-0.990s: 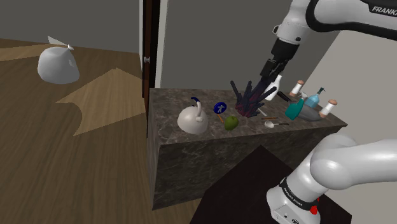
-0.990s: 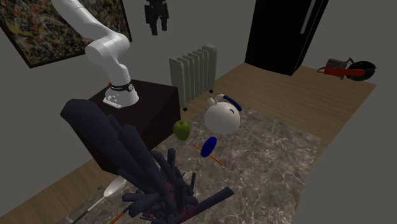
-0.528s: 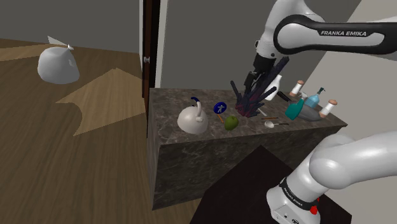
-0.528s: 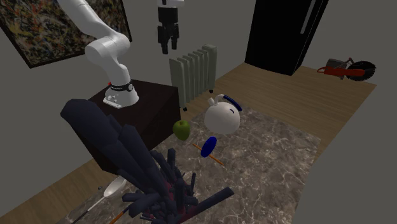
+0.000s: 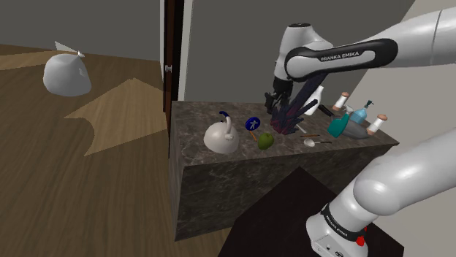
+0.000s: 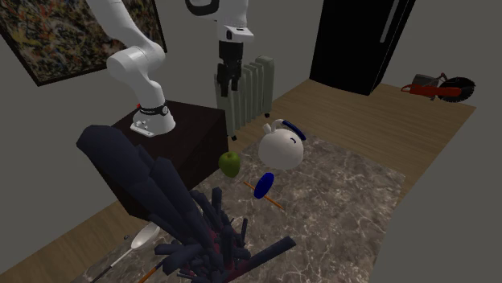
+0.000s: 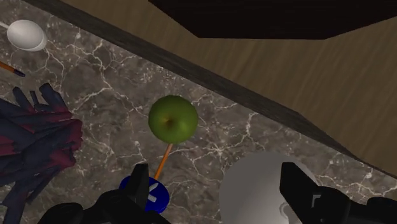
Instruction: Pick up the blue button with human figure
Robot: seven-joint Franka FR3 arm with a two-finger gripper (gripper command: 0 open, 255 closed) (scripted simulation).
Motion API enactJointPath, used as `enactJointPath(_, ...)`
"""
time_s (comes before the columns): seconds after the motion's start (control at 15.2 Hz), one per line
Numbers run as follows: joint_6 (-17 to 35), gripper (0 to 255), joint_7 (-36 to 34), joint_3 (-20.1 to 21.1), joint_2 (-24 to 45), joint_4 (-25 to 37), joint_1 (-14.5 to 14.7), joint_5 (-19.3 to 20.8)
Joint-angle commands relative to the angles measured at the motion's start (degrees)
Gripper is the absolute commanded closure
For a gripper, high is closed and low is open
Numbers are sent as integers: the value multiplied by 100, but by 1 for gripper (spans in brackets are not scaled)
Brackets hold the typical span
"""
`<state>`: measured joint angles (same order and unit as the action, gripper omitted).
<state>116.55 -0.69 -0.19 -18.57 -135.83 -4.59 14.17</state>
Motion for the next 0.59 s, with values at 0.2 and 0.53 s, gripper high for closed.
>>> enactJointPath(0.2, 662, 0, -268, -21, 990, 274, -179, 511)
enactJointPath(0.53, 1137, 0, -575, -104, 2048, 792, -319, 1060)
